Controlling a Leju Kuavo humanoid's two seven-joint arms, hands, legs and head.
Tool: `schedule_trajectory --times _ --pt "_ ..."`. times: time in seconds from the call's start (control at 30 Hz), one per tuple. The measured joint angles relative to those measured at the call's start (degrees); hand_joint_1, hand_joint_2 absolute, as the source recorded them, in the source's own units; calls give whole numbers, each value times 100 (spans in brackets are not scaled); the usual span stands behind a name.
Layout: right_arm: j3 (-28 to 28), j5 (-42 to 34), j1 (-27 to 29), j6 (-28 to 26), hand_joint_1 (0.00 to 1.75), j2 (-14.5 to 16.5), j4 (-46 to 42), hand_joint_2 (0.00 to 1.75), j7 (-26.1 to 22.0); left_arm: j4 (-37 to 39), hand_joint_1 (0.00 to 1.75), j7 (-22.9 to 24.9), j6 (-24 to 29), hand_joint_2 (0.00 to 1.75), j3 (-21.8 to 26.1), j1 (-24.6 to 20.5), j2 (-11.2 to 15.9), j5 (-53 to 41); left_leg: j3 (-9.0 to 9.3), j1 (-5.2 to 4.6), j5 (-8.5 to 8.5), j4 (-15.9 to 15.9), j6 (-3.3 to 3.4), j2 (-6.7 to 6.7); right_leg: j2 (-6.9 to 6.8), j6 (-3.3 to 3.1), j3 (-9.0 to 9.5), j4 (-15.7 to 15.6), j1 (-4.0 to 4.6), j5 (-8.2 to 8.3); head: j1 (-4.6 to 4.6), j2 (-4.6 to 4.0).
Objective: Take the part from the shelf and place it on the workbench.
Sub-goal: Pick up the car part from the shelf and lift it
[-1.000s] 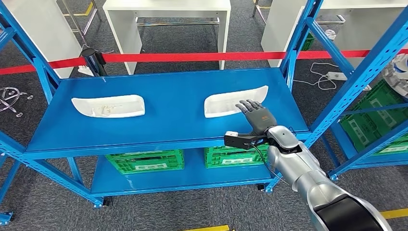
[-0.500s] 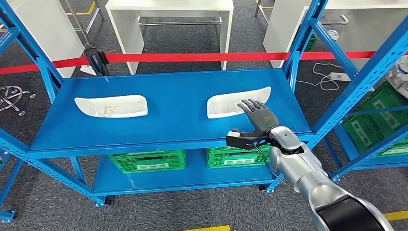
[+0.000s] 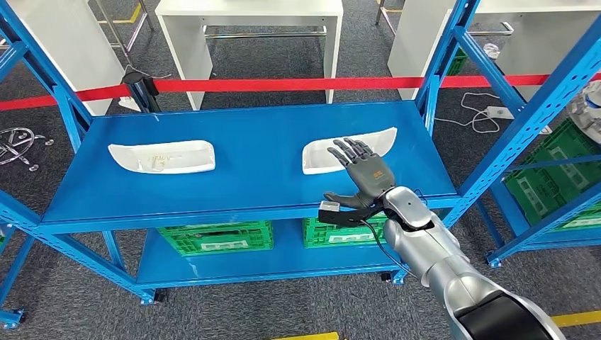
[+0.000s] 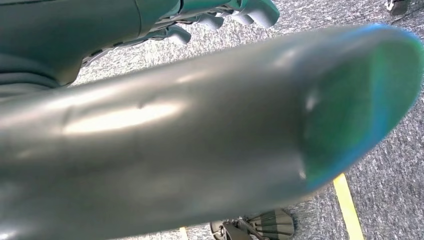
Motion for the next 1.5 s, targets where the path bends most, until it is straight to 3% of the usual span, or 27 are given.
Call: schedule_trajectory --times 0.03,0.17,0.4,0.53,0.67,0.77,0.83,0.9,0.93,0.97,1.0,1.07,1.1,1.17,1.3,1.33,1.43,1.47,1.5 --pt "2 0 2 -1 0 3 -7 0 0 0 0 0 0 0 1 0 -1 0 0 0 0 0 0 0 0 0 0 0 0 0 0 0" --pt "16 7 8 10 0 20 -24 175 -67 0 0 7 2 0 2 -1 -2 -14 0 0 -1 0 -1 1 1 -1 0 0 0 -1 0 0" --pt "446 321 18 529 0 137 -42 175 49 0 0 57 52 0 3 -10 -12 -78 1 0 -2 -1 -3 1 0 -2 0 0 0 -2 0 0" --pt "651 356 -34 798 0 134 -3 0 79 0 0 -10 62 0 7 -2 -30 -79 -2 -14 -13 12 8 1 1 9 2 -5 -14 -3 0 0" --pt "771 348 -121 997 0 117 69 0 113 0 0 9 86 0 27 -2 -36 -79 -5 -37 -58 23 58 4 2 64 16 0 -44 -3 -1 0" --pt "827 296 -163 1034 0 100 86 0 186 0 0 40 122 0 52 0 -57 -75 67 -18 -93 -32 141 11 -5 112 -23 176 -55 -14 4 0" --pt "843 257 -187 1031 0 85 91 0 227 0 0 40 137 0 56 0 -68 -67 153 -3 -106 -48 180 16 -19 125 -274 639 -60 -224 16 0" --pt "856 225 -189 1025 0 66 103 0 266 0 0 28 151 0 58 -2 -77 -61 177 -4 -127 -41 188 16 -25 150 -731 1377 -59 -509 26 0" --pt "861 211 -177 1022 0 53 112 0 281 0 0 17 161 0 61 3 -83 -60 187 -3 -143 -35 181 12 -26 160 -945 1661 -64 -575 27 0" --pt "866 201 -163 1020 0 36 122 0 289 0 0 7 172 0 67 12 -90 -58 205 1 -168 -27 166 8 -27 163 -1072 1754 -70 -527 29 0" --pt "869 192 -152 1019 0 21 129 0 292 0 0 -1 180 0 73 22 -96 -58 232 7 -201 -15 144 4 -30 161 -1092 1634 -79 -370 29 0" --pt "875 185 -146 1015 0 -5 136 0 295 0 0 -7 186 0 83 37 -107 -57 306 28 -293 24 81 5 -42 143 -845 893 -89 120 28 0" --pt "877 183 -147 1014 0 -12 138 0 295 0 0 -8 189 0 86 34 -109 -57 336 34 -337 47 42 8 -49 121 -725 557 -74 229 29 0" --pt "884 182 -140 1012 0 -17 141 0 293 -1 0 -9 193 0 91 24 -109 -57 361 34 -405 74 -45 15 -55 40 -605 283 -40 240 30 0" --pt "897 166 -136 1009 0 -42 159 0 298 -1 0 -13 203 0 97 21 -108 -57 323 39 -477 316 -178 19 -36 -151 -497 286 -43 216 23 0" --pt "898 157 -141 1001 0 -45 159 0 299 -1 0 -14 209 0 98 14 -108 -57 187 44 -536 557 -201 20 -35 -188 -450 276 -51 196 15 0" --pt "901 137 -115 928 0 -56 162 0 299 0 0 -22 240 0 103 7 -110 -54 -510 48 -885 1573 -248 21 -34 -248 -343 269 -39 107 1 0" --pt "903 127 -98 901 0 -63 164 0 298 1 0 -25 255 0 110 15 -110 -51 -683 48 -936 1743 -249 21 -29 -252 -302 269 -33 73 1 0" --pt "905 110 -90 877 0 -71 166 0 298 1 0 -28 293 0 125 26 -110 -44 -754 47 -858 1702 -239 21 -22 -253 -253 270 -28 36 1 0"
